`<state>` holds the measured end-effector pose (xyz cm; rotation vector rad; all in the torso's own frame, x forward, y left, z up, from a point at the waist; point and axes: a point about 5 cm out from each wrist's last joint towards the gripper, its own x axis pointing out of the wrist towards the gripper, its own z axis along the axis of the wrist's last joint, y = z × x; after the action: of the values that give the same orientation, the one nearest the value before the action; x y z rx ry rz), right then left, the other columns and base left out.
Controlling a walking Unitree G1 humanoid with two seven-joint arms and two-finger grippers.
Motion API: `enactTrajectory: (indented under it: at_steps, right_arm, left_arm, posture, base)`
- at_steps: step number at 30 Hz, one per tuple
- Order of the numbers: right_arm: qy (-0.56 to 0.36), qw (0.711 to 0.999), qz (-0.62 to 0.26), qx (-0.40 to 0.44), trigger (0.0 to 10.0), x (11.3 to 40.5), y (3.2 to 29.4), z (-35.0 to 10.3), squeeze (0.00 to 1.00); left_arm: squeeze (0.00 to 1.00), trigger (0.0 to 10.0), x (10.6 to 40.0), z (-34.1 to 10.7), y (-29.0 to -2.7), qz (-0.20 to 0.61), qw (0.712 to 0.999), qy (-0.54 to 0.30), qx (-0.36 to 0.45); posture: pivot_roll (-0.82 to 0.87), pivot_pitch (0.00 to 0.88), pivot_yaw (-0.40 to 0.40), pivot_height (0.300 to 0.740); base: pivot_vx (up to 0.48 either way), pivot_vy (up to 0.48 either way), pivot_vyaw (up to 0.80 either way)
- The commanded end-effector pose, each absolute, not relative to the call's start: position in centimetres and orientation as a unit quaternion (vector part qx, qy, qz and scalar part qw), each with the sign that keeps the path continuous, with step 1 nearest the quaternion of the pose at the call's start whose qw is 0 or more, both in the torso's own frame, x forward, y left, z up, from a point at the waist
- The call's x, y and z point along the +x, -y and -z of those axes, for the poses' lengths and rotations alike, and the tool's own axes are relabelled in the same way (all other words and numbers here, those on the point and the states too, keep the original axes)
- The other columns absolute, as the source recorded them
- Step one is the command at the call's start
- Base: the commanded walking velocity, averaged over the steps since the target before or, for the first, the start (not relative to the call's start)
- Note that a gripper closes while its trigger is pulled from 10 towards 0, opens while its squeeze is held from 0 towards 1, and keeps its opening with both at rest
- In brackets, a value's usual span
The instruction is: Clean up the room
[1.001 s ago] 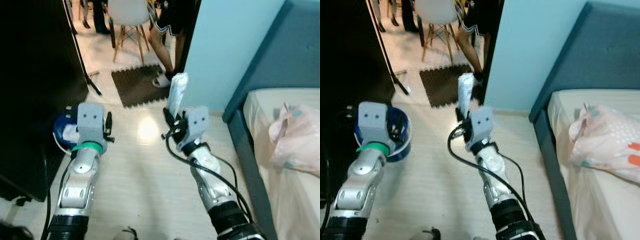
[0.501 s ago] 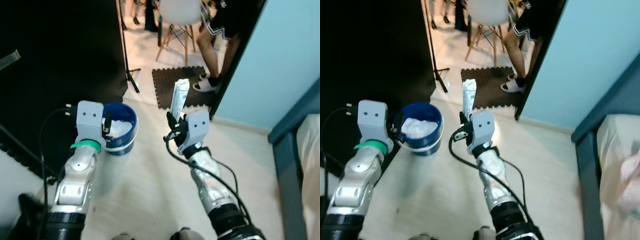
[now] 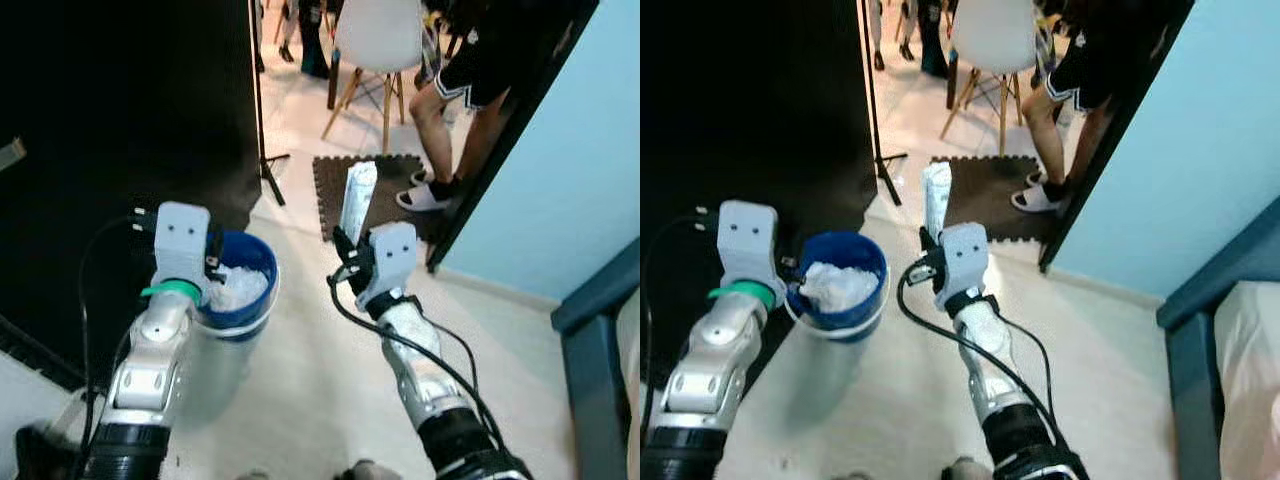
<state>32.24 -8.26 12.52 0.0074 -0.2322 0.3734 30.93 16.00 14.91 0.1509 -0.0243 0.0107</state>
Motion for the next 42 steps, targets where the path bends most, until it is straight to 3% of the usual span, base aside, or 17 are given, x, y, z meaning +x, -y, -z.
enactTrajectory:
  at_steps: [1, 14, 22, 26, 30, 34, 42]
  right_arm:
    - [0.114, 0.974, -0.194, 0.01, 10.0, 32.2, 7.8, -12.5, 0.0]
    - [0.109, 0.972, -0.207, 0.014, 10.0, 32.2, 7.2, -12.4, 0.0]
    - [0.098, 0.985, -0.144, 0.016, 10.0, 33.0, 8.5, -12.3, 0.0]
    - [0.08, 0.991, -0.109, 0.013, 10.0, 33.4, 9.5, -11.8, 0.0]
    - [0.068, 0.994, -0.081, 0.006, 10.0, 33.5, 10.5, -11.4, 0.0]
    - [0.066, 0.995, -0.078, -0.002, 10.0, 33.6, 10.3, -11.3, 0.0]
    - [0.062, 0.994, -0.094, -0.016, 10.0, 33.5, 9.4, -11.0, 0.0]
  left_arm:
    - [0.0, 10.0, 30.8, -14.7, -16.4, -0.012, 0.997, 0.007, 0.082]
    - [0.0, 10.0, 30.6, -14.7, -16.4, -0.015, 0.996, 0.005, 0.082]
    - [0.0, 10.0, 30.5, -14.6, -16.7, -0.005, 0.997, 0.0, 0.082]
    - [0.0, 10.0, 30.5, -14.3, -16.1, 0.041, 0.996, -0.014, 0.075]
    - [0.0, 10.0, 29.6, -13.7, -14.8, 0.171, 0.983, -0.053, 0.049]
    - [0.0, 10.0, 28.3, -13.3, -14.2, 0.252, 0.964, -0.084, 0.025]
    - [0.0, 10.0, 26.5, -13.2, -14.7, 0.32, 0.942, -0.095, 0.016]
  posture:
    - [0.06, 0.0, 0.036, 0.712]
    - [0.08, 0.0, 0.031, 0.712]
    - [0.08, 0.0, 0.038, 0.712]
    - [0.08, 0.0, 0.042, 0.712]
    - [0.08, 0.0, 0.047, 0.712]
    - [0.08, 0.0, 0.049, 0.712]
    - [0.09, 0.0, 0.049, 0.712]
  base:
    - [0.472, 0.0, 0.73]
    - [0.473, 0.0, 0.66]
    - [0.472, 0.0, 0.0]
    - [0.472, 0.0, 0.0]
    - [0.462, 0.0, -0.56]
    - [0.307, 0.0, 0.0]
    - [0.0, 0.0, 0.0]
